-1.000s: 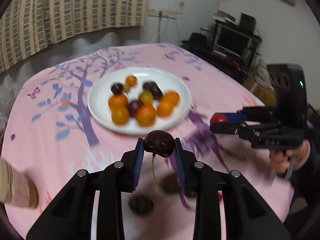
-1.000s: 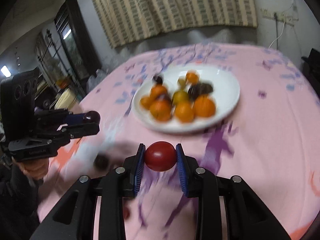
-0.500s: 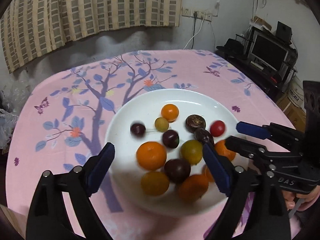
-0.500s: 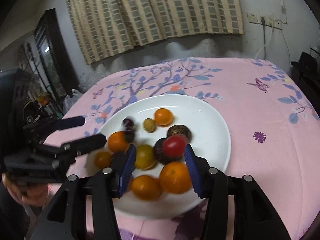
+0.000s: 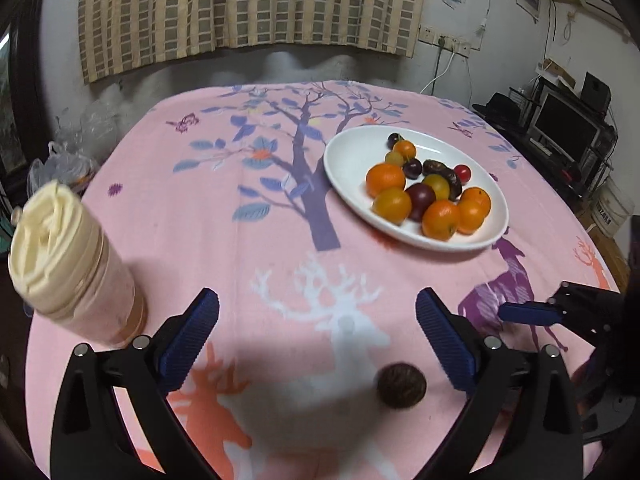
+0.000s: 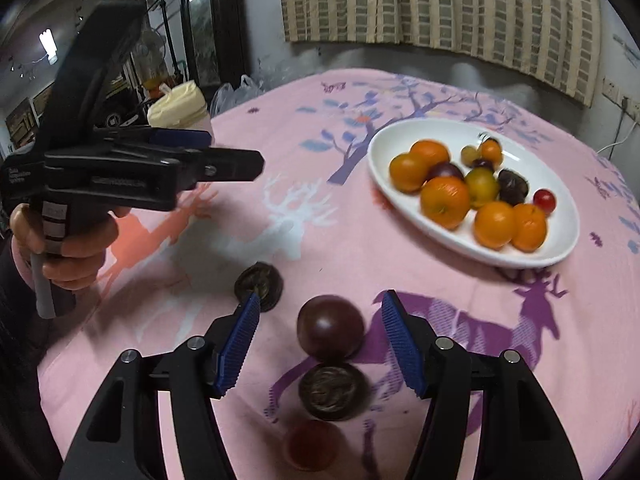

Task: Organize fruits
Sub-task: 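Grasp a dark plum with the right tool while the left tool grasps a mangosteen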

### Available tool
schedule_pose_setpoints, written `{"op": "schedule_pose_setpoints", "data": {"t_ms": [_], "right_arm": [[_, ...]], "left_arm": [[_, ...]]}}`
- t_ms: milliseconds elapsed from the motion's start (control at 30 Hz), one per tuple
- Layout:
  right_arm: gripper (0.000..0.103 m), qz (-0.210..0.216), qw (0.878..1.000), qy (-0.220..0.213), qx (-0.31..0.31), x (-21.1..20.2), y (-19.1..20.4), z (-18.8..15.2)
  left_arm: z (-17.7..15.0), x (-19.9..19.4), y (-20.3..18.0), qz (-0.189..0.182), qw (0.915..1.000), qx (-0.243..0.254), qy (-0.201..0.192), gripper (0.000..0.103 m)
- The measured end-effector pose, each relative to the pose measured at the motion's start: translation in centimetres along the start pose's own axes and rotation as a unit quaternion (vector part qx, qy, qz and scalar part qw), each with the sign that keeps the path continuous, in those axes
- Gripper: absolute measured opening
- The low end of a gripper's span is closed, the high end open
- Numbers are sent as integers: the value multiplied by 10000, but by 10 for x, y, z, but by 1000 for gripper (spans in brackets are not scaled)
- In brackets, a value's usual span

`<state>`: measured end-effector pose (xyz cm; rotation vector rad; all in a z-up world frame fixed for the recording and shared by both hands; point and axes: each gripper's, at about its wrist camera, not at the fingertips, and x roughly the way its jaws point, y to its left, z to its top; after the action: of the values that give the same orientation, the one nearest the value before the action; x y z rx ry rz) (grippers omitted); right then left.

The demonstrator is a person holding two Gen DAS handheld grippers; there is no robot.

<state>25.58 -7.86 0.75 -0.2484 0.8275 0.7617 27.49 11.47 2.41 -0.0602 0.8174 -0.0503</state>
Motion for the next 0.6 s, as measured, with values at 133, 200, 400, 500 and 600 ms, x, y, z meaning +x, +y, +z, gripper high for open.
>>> {"op": "schedule_pose_setpoints", "data": {"t_ms": [133,200,400,500,600], "right_arm": [[64,-99,9997,227,62,12,4,-5],[64,-128,9993,315,160,18,2,-5],[41,-235,9987,410,215,26,1,-11],[40,2,9979,138,630,12,-13,-8],[41,-72,9953,-255,932,-9,-29,-5]], "left_arm": [[-10,-6,15,52,9999,-110,-49,97],[-11,-8,20,31,9997,-235,-33,97],[-11,-15,24,-5,9994,-299,-147,97],[-13,-12,15,-118,9998,-154,-54,97],[-21,-6,-4,-373,9990,229,91,97]]}}
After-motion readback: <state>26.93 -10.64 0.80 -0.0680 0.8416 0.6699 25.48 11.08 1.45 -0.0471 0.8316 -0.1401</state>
